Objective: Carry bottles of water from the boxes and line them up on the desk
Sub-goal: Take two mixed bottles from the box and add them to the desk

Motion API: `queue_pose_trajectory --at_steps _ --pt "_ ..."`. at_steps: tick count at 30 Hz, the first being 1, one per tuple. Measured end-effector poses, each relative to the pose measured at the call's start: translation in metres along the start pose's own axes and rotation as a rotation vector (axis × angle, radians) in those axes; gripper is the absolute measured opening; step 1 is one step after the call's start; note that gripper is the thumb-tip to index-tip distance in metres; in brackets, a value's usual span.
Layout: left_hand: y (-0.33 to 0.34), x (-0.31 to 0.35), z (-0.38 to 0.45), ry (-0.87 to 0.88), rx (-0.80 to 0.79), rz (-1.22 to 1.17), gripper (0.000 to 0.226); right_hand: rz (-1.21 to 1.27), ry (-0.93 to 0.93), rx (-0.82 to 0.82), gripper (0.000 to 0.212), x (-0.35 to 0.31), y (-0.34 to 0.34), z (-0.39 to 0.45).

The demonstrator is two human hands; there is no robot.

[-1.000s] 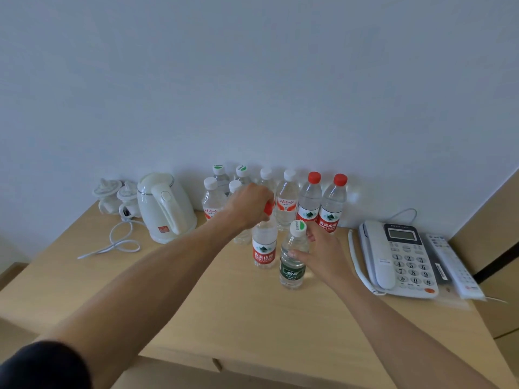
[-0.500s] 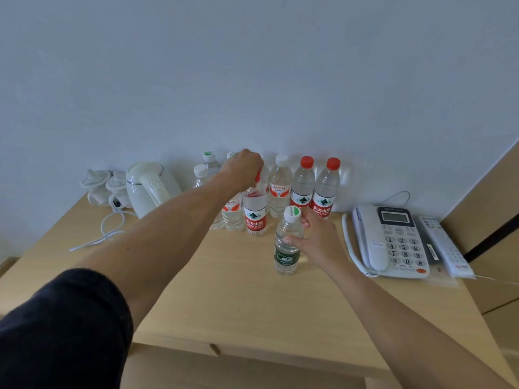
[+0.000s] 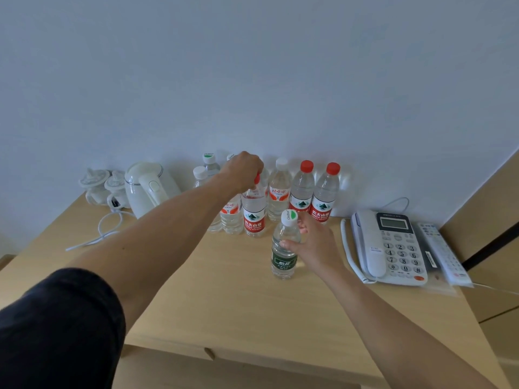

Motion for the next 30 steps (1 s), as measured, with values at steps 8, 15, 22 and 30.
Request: queue_pose_trajectory --at_steps 8,15,22,30 --pt "-0.005 -0.001 -0.011 0.092 0.117 0.161 0.052 0.000 -0.016 -0.004 0.060 0.000 0.001 0.000" --pt "0.004 -0.019 -0.035 0.052 0.036 0.091 0.067 0.017 -0.026 0.012 0.049 0.000 -0.001 0.009" --pt "0.016 -0.025 -0.048 0.022 0.000 0.061 0.078 0.007 0.001 0.026 0.044 -0.004 -0.001 0.053" --pt "0.021 -0.022 -0.048 0.018 -0.012 0.049 0.076 -0.022 0.000 0.069 0.037 -0.010 0.009 0.098"
Point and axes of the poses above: each hand's wrist, its own z-axis towards the middle knuckle, its own y-axis out of the palm, x = y × z, the point moved 8 cm from there along z, towards the middle knuckle, and after that the axes turned 4 degrees about -y, right-handed, at the moved point
